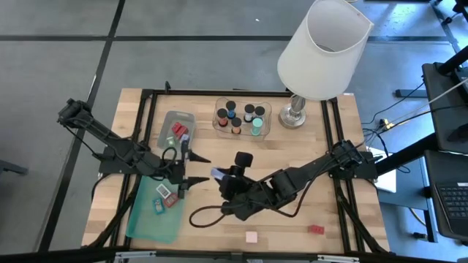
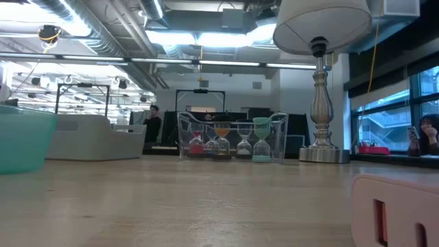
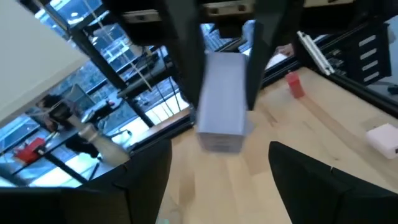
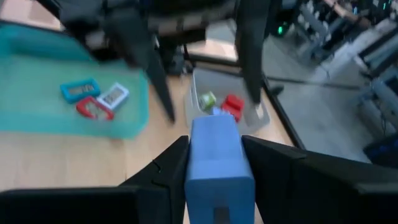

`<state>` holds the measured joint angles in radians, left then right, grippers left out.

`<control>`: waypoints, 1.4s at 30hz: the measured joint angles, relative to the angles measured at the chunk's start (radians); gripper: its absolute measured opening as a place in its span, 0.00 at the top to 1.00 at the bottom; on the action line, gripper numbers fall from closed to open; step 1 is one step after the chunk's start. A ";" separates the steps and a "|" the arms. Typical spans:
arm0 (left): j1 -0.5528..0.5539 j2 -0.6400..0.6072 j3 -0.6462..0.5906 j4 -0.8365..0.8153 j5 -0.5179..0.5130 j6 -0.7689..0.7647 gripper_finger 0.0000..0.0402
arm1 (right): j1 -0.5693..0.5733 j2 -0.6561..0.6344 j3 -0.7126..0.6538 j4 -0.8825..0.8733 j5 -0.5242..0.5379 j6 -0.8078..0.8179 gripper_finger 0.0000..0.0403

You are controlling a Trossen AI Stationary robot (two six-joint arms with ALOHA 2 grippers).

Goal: Pick & Place Office items
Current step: Put the bottom light purple charger adapter into the gray bin

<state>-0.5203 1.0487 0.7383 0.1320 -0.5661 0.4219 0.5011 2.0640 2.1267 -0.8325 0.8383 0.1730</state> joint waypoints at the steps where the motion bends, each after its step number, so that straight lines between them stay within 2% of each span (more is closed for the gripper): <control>1: -0.001 0.011 0.000 0.013 0.001 0.007 0.34 | 0.000 0.000 0.000 0.026 0.000 -0.028 0.68; 5: 0.001 0.044 0.000 0.032 -0.016 0.011 0.34 | 0.000 0.000 0.000 0.099 0.000 -0.121 0.68; 12: 0.001 0.070 0.000 0.113 -0.017 -0.003 0.37 | -0.001 0.000 0.000 0.155 -0.017 -0.182 0.68; 18: 0.000 0.074 0.000 0.145 0.010 0.007 0.47 | -0.003 0.000 0.000 0.160 -0.019 -0.185 0.68; 26: 0.001 0.074 0.000 0.144 0.043 0.003 0.71 | -0.002 0.000 0.000 0.160 -0.031 -0.185 0.68; 34: 0.000 0.074 0.000 0.141 0.042 -0.025 0.71 | -0.003 0.000 0.000 0.159 -0.078 -0.173 0.67; 37: -0.001 0.074 0.000 0.139 0.050 -0.039 0.71 | -0.004 -0.001 0.000 0.157 -0.108 -0.138 0.62; 42: 0.000 0.075 0.000 0.132 0.046 -0.049 0.71 | -0.008 -0.001 0.001 0.143 -0.126 -0.042 0.42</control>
<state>-0.5199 1.1233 0.7380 0.2642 -0.5205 0.3731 0.4928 2.0628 2.1273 -0.6895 0.7121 0.1307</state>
